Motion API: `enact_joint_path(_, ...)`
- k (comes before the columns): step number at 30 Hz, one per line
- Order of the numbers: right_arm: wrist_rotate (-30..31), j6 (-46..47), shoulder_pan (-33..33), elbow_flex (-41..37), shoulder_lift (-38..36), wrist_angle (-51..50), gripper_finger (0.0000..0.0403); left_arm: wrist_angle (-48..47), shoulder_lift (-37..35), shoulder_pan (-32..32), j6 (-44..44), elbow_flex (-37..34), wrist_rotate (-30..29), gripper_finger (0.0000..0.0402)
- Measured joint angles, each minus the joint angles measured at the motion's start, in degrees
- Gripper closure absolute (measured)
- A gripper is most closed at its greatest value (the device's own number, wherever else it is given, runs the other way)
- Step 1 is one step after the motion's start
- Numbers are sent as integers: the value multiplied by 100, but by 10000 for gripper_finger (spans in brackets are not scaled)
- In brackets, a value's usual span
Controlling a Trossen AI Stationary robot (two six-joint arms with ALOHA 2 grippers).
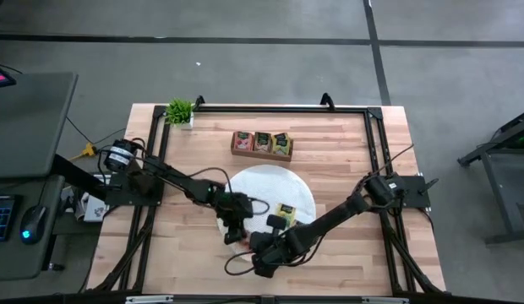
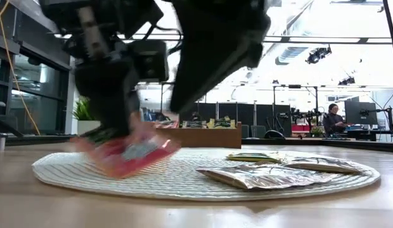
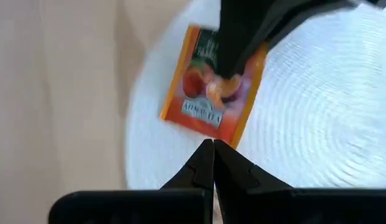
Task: Pick & Place Tea
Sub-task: Put the orange tea bag into the left section of the wooden organizer
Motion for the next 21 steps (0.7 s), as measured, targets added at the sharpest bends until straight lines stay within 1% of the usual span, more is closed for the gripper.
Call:
enact_joint_path(3, 3, -128, 0, -4, -224, -654, 402, 19, -165, 208, 28, 48, 7, 401)
enact_joint_path(7, 34, -191, 7, 7, -513, -1630, 402, -569, -418, 535, 316, 299, 62, 401)
enact_joint_path(8, 23, -191, 9, 7, -568, -1893, 402, -835, -469, 634, 450, 426, 70, 401)
enact_joint_path(10, 15, -194, 11, 4, -689, -2308, 402, -1679, -587, 859, 802, 672, 64, 401)
enact_joint_path(14, 83, -197, 29, 4, -974, -2881, 403, -3478, -630, 1366, 1737, 1549, -108, 401)
enact_joint_path(17, 189, -239, 58, -338, -1389, -2690, 403, -4862, -630, 1730, 2544, 2339, -429, 401)
enact_joint_path(19, 230, -248, 76, -937, -1882, -2226, 403, -5503, -568, 1972, 2983, 2881, -673, 401)
enact_joint_path(21, 164, -141, 76, -1756, -2514, -1522, 403, -6019, -448, 2222, 3310, 3351, -929, 401)
